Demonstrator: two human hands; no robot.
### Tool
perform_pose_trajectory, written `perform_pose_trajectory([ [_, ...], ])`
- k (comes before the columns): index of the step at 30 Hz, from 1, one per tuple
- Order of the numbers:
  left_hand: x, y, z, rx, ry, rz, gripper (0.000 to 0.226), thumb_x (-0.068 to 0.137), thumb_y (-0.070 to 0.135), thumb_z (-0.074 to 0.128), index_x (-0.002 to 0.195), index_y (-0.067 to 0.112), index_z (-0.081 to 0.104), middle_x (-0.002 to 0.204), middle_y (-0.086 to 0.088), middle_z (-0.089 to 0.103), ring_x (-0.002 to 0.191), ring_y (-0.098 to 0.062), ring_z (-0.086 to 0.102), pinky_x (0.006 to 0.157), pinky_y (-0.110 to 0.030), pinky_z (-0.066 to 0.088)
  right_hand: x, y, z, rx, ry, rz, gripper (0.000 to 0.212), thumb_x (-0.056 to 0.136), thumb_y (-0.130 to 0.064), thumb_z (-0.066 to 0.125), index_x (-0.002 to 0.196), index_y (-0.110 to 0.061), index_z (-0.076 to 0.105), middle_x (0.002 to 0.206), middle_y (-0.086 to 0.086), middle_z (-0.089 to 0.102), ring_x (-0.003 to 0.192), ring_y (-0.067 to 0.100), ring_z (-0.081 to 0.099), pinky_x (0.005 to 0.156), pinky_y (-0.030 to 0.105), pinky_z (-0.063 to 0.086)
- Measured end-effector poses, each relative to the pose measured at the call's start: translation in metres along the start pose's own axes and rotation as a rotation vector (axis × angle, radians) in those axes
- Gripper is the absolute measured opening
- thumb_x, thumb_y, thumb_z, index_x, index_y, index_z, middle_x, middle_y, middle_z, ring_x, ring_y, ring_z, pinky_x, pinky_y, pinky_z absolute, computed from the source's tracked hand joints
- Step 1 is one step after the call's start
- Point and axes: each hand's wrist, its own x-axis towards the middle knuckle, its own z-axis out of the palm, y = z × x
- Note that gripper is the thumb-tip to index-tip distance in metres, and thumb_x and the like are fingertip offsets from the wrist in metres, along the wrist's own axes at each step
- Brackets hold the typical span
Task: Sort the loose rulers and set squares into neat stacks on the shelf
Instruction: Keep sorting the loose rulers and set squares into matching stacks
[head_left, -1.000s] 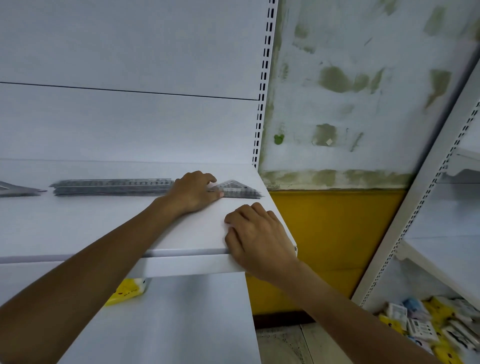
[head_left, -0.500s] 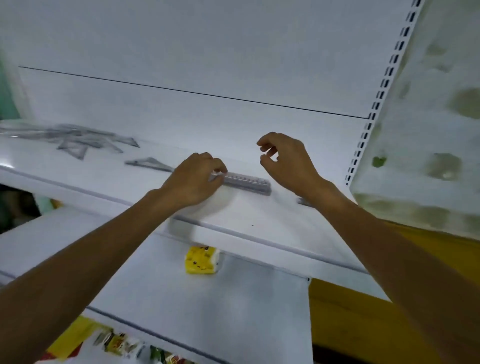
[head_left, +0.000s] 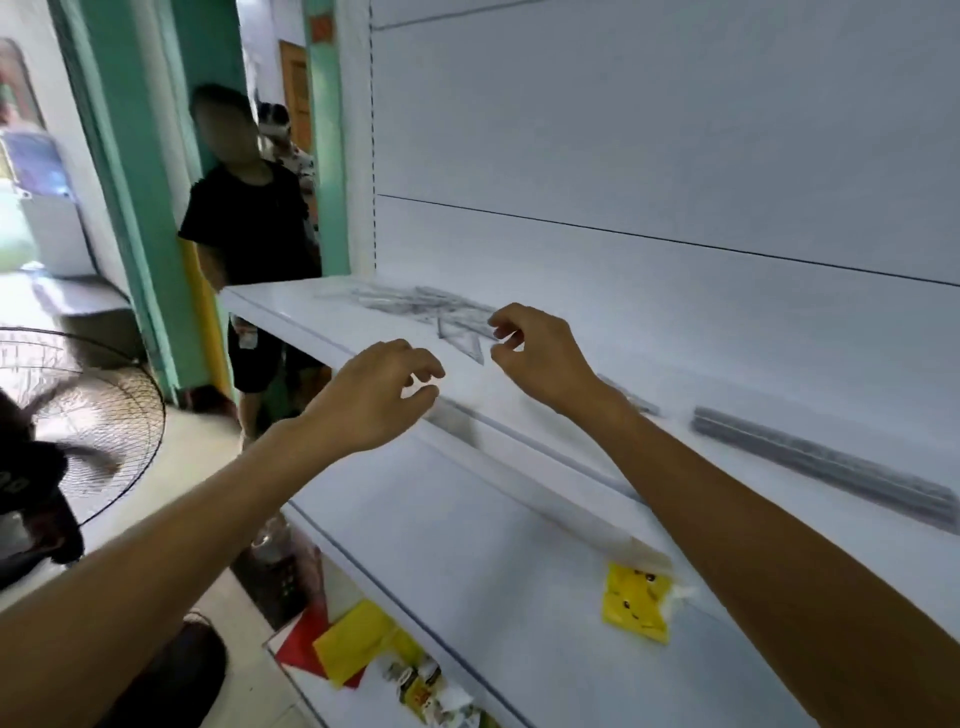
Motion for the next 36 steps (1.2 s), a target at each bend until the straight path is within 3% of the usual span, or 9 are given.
perform_pose_trajectory([
  [4, 0.002, -0.064, -0.02, 0.03, -0.014, -0.005, 0.02, 0.088, 0.024, 0.056, 0.107, 0.021, 0.063, 0.098, 0.003, 0.058, 0.086, -0.013, 0.055, 0.081, -0.03, 0.044, 0.033, -0.016, 0.055, 0.014, -0.028, 0.01, 0.028, 0.083, -0.013, 0.056, 0.11, -0.011, 0.06, 0.106, 0.003, 0.063, 0.088, 0.013, 0.055, 0.086, 0.029, 0.047],
  [8, 0.013, -0.108, -0.027, 0.005, -0.015, 0.002, 0.019, 0.088, 0.021, 0.058, 0.106, 0.02, 0.063, 0.097, 0.006, 0.057, 0.082, -0.007, 0.052, 0.078, -0.024, 0.041, 0.059, -0.017, 0.085, -0.007, -0.042, 0.044, 0.027, 0.083, -0.015, 0.057, 0.11, -0.013, 0.06, 0.105, 0.003, 0.063, 0.088, 0.014, 0.056, 0.087, 0.031, 0.048],
  [20, 0.098, -0.17, 0.017, -0.151, -0.04, 0.04, 0.017, 0.088, 0.018, 0.058, 0.103, 0.02, 0.064, 0.096, 0.007, 0.057, 0.087, -0.01, 0.054, 0.08, -0.025, 0.043, 0.144, 0.029, 0.088, -0.116, -0.01, 0.086, 0.026, 0.085, -0.011, 0.056, 0.111, -0.009, 0.059, 0.104, 0.006, 0.062, 0.089, 0.015, 0.055, 0.086, 0.029, 0.046],
  [27, 0.17, -0.228, 0.03, -0.094, -0.004, 0.035, 0.017, 0.086, 0.013, 0.06, 0.102, 0.015, 0.065, 0.099, 0.002, 0.06, 0.082, -0.01, 0.053, 0.076, -0.023, 0.04, 0.232, 0.062, 0.095, -0.162, 0.046, 0.083, 0.026, 0.086, -0.012, 0.055, 0.111, -0.008, 0.059, 0.105, 0.007, 0.062, 0.088, 0.017, 0.053, 0.083, 0.03, 0.046],
  [36, 0.237, -0.301, 0.051, -0.06, -0.027, 0.069, 0.018, 0.088, 0.02, 0.059, 0.104, 0.015, 0.065, 0.103, -0.004, 0.062, 0.084, -0.01, 0.052, 0.076, -0.022, 0.036, 0.287, 0.097, 0.154, -0.26, -0.125, 0.12, 0.025, 0.09, -0.015, 0.051, 0.111, -0.006, 0.06, 0.11, 0.01, 0.064, 0.099, 0.024, 0.058, 0.091, 0.036, 0.047],
])
